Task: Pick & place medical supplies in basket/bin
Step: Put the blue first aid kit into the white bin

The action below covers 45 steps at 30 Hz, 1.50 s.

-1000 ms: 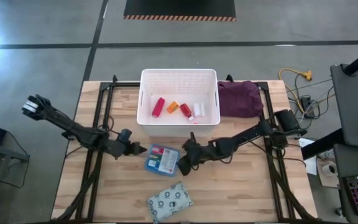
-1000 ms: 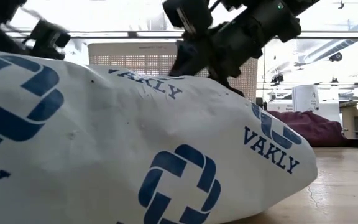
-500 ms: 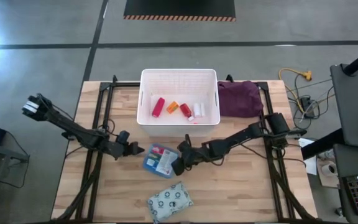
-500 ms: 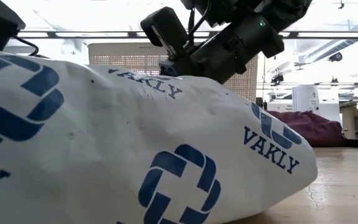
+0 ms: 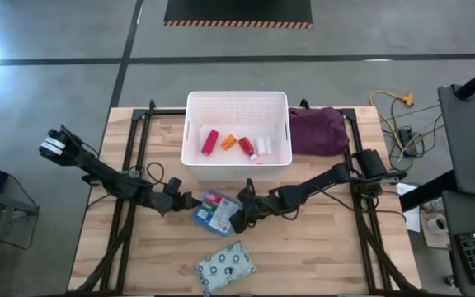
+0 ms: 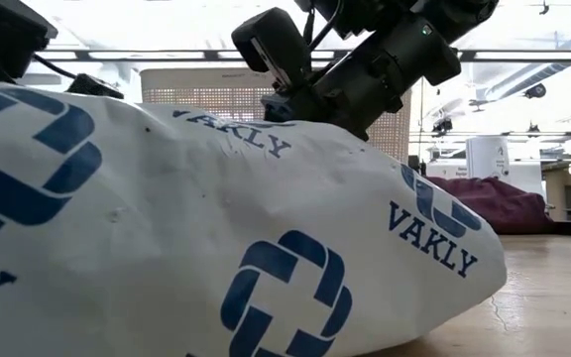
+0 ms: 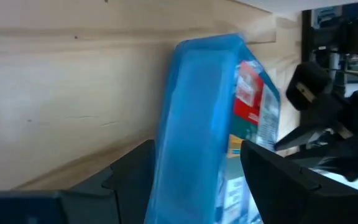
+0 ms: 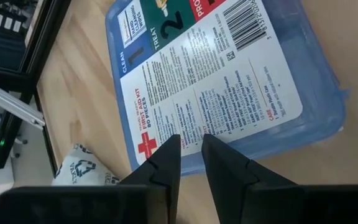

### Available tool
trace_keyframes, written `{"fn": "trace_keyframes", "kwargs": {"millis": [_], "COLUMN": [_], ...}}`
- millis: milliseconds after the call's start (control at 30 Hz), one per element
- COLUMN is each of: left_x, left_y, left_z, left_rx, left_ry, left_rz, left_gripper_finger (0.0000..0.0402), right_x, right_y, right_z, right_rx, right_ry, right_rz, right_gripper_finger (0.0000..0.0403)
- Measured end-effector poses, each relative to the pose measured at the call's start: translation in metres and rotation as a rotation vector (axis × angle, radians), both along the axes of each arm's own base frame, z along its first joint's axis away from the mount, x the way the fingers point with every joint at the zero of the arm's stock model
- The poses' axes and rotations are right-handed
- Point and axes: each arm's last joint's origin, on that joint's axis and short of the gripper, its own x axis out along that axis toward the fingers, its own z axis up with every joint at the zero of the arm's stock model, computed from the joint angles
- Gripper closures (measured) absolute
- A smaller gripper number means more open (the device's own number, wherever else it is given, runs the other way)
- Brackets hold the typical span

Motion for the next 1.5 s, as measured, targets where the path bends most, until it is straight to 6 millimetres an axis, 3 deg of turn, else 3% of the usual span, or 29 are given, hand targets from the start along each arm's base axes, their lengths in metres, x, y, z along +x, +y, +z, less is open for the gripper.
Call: {"fn": "trace_keyframes", "kwargs": {"millis": [333, 733, 1500], "left_x": [0.019, 0.043, 0.032], "left_y": [-0.008, -0.007, -0.005], "left_z": [0.004, 0.029, 0.032], "left_rx": [0.036, 0.112, 0.107], "left_ry": [-0.017, -0.128, -0.038], "left_rz": [-0.019, -0.018, -0.078], "left_gripper_finger": [0.0181, 0.0181, 0.0181], "right_x": [-0.008, -0.015, -0.021], "right_y": [0.010, 0.018, 0.032], "right_z": [-0.006, -0.011, -0.012], "right_rx": [-0.005, -0.003, -0.029], "right_ry": [0.018, 0.036, 0.035], "right_rz": [0.033, 0.069, 0.068], "right_gripper_finger": [0.0335, 0.0335, 0.0336]}}
